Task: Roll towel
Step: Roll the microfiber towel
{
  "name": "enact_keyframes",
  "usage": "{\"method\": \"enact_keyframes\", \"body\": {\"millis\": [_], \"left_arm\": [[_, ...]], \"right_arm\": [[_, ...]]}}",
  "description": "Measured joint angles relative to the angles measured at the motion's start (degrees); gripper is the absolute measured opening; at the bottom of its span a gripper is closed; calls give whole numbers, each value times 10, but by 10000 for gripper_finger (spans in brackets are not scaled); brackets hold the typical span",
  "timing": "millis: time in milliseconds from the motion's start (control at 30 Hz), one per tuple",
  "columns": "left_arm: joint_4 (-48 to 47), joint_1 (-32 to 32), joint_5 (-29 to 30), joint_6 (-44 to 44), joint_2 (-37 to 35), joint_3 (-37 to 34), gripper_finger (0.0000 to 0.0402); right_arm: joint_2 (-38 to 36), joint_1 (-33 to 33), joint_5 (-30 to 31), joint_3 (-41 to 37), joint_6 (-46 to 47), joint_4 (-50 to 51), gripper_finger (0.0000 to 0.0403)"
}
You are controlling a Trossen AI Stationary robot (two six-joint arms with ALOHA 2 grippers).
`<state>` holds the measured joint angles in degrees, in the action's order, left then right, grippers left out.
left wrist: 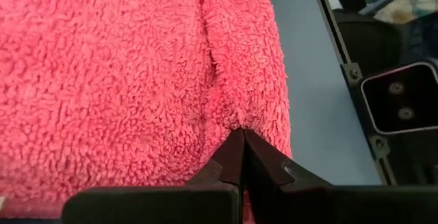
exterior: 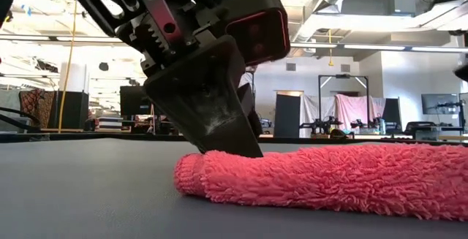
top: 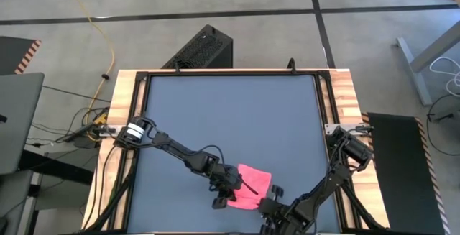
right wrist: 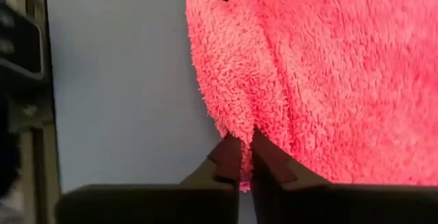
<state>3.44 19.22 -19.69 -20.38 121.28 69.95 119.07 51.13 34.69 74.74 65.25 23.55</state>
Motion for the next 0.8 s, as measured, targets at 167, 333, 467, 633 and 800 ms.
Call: {"method": "enact_keyframes", "body": {"millis": [167,333,467,633,800], "left_arm": [[-19,0,27,28,-32,-2,0],[-40,8,60,51,-55,-2,0],[-1,52,120,107,-68,-2,0],[47,109,217,201,-68,-1,0],[59,121,275,242,-68,-1,1]], "right_arm": [[1,18,-7,0,78,-28,18],[1,32,-19,-3,125,-56,18],[1,47,4,-25,159,-99,18],[1,70,47,-60,232,-139,18],[0,79,53,-91,271,-193,19]]}}
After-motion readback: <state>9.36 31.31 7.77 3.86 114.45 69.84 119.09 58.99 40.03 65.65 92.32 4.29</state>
